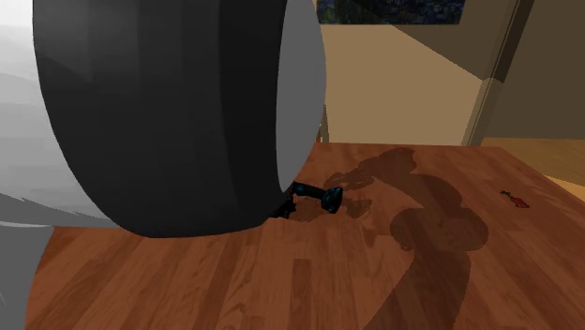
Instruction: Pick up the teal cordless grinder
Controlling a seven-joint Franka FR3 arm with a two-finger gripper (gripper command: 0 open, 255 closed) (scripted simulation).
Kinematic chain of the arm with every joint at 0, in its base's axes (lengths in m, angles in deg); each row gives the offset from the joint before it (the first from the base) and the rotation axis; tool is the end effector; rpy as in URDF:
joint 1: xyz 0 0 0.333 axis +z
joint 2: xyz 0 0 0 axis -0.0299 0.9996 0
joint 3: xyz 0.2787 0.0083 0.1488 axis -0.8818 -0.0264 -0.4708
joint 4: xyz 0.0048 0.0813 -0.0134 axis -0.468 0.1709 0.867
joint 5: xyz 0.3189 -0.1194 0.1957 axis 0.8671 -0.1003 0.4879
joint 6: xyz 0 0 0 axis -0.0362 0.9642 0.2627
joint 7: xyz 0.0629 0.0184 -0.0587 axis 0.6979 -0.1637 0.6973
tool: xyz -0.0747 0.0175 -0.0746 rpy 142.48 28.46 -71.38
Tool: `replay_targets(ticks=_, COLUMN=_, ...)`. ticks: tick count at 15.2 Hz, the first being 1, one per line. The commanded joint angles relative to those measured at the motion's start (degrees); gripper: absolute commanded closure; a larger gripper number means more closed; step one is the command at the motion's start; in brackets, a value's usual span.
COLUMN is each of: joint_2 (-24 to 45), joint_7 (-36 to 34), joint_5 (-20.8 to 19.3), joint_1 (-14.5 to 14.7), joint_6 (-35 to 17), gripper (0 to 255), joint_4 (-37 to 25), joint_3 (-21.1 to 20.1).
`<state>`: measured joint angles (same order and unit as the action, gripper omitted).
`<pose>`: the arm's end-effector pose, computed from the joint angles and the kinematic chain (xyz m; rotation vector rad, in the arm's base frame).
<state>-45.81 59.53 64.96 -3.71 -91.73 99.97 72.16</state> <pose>0.6410 0.0495 0.4615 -3.1204 0.1389 0.0296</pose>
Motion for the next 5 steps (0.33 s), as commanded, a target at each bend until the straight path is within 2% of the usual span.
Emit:
replay_targets(ticks=1, joint_2=-0.16, joint_7=-0.01, joint_5=0.02, joint_1=0.01, joint_6=1.55, gripper=255, joint_4=-1.42, joint_3=-0.01)
replay_targets(ticks=5, joint_2=-0.32, joint_7=-0.01, joint_5=0.04, joint_1=0.02, joint_6=3.15, gripper=255, joint_4=-2.86, joint_3=-0.02)
